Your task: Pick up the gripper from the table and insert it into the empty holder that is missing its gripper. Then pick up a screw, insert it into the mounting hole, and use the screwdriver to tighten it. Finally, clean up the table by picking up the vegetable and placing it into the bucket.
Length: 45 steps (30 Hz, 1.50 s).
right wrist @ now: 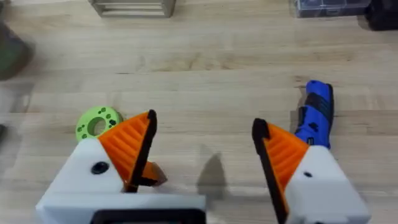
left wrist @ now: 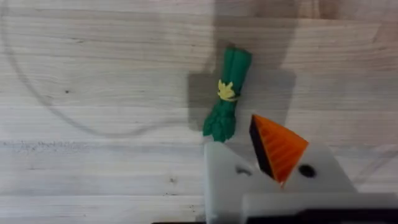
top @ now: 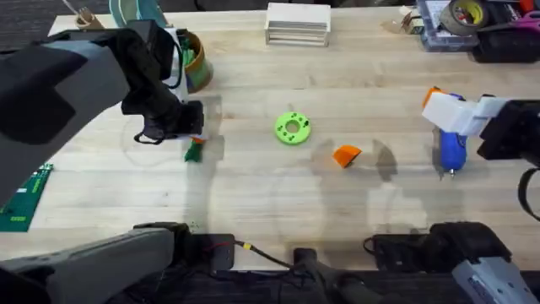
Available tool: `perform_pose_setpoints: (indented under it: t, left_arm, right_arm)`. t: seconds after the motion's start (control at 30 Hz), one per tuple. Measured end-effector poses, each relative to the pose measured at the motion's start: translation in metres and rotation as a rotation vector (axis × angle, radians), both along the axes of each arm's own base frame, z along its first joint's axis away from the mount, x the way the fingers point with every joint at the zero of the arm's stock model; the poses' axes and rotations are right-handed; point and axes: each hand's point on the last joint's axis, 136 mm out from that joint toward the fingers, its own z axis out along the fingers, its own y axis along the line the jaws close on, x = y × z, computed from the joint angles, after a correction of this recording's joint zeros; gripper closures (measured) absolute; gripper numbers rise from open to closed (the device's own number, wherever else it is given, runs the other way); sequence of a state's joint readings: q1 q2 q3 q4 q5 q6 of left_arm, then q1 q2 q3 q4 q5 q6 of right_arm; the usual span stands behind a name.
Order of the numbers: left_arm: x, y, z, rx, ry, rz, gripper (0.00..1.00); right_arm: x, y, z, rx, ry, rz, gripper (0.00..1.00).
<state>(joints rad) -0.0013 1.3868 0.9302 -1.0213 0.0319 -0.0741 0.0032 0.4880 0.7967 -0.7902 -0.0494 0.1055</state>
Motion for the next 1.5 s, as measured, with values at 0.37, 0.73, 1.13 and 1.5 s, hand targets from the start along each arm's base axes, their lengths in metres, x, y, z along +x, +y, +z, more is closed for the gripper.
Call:
perform_pose_setpoints:
  t: [0.37,0.73,1.13,1.5]
  left_arm:
    - [0.0,0.0,0.025,-0.003,-0.103,0.011,0.013]
    - [-0.004,-0.006,0.108,-0.04,-0.491,0.0,0.498]
    - [-0.01,-0.039,0.198,-0.214,-0.916,-0.107,0.008]
    - [-0.006,-0.058,0.228,-0.319,-1.031,-0.18,0.008]
  right_arm:
    - [0.0,0.0,-0.001,-0.008,0.002,0.005,0.01]
    - [0.0,0.0,-0.001,-0.011,0.002,0.007,0.01]
    - [0.0,0.0,-0.001,-0.011,0.002,0.007,0.01]
    - [0.0,0.0,-0.001,-0.013,0.002,0.009,0.01]
